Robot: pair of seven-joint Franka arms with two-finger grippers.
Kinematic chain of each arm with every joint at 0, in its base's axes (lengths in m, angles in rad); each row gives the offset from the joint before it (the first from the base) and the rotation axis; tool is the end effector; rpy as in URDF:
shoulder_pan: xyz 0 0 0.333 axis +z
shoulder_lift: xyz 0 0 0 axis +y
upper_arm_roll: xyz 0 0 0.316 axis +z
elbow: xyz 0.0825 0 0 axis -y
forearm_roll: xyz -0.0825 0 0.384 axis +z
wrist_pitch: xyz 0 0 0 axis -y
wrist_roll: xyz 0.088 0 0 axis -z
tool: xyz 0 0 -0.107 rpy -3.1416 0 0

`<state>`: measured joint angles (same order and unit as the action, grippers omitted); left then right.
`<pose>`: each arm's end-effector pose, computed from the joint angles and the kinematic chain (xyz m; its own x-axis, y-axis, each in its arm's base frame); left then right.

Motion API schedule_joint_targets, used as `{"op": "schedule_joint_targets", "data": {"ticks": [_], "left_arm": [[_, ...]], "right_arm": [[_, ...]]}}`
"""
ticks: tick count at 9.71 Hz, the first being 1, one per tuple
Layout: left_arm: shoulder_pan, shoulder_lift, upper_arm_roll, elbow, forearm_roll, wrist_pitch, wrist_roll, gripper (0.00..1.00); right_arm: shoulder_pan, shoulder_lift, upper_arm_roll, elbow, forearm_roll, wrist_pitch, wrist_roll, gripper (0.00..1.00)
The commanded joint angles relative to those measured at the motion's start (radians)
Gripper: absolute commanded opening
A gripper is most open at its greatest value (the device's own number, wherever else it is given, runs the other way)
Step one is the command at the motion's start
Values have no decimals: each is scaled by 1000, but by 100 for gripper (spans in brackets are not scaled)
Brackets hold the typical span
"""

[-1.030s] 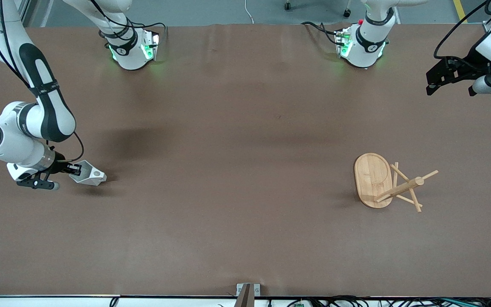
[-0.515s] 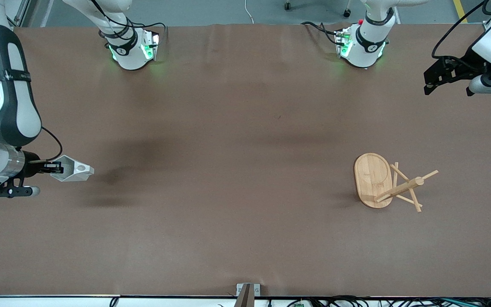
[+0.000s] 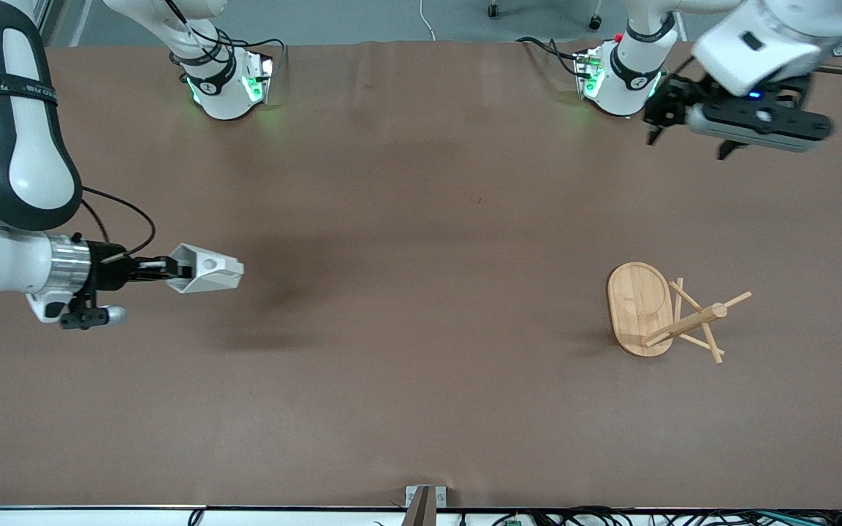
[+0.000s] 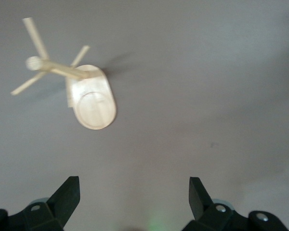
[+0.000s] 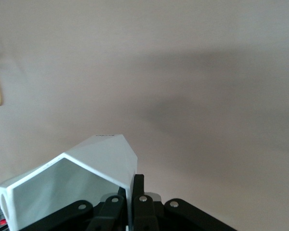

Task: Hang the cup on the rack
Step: 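Lift the cup with the right gripper while the left gripper approaches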

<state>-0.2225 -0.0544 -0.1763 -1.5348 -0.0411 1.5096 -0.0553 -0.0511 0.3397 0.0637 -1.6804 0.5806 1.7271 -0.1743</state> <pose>0.4869 -0.2134 0.6650 0.9404 -0.3391 0.0266 -0.3398 -0.9399 0.0329 0.6242 0.0547 0.3982 0.9728 0.0743 -0.2194 -0.0628 -0.8272 -0.5584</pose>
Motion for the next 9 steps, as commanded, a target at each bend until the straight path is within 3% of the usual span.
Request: {"op": "schedule_joint_targets", "data": {"ticks": [1,3,5,7,9], "left_arm": [[-91,37,1,-13,-55,82,90,100],[-182,82,1,5,-111,148,145,100],[-294,169,3,93,-117,162,181,100],[-395,244,6,152,-106,188,173,100],[-423,301,3,206,-85,189,178,100]], "right_arm": [[45,-25,1,-73,259,11,-4,1],[97,-63,2,-160,484,55,-14,1],[181,-82,1,-240,718,95,-89,1],[252,-80,1,-265,823,100,-134,1],[280,-80,2,-321,876,89,-213,1]]}}
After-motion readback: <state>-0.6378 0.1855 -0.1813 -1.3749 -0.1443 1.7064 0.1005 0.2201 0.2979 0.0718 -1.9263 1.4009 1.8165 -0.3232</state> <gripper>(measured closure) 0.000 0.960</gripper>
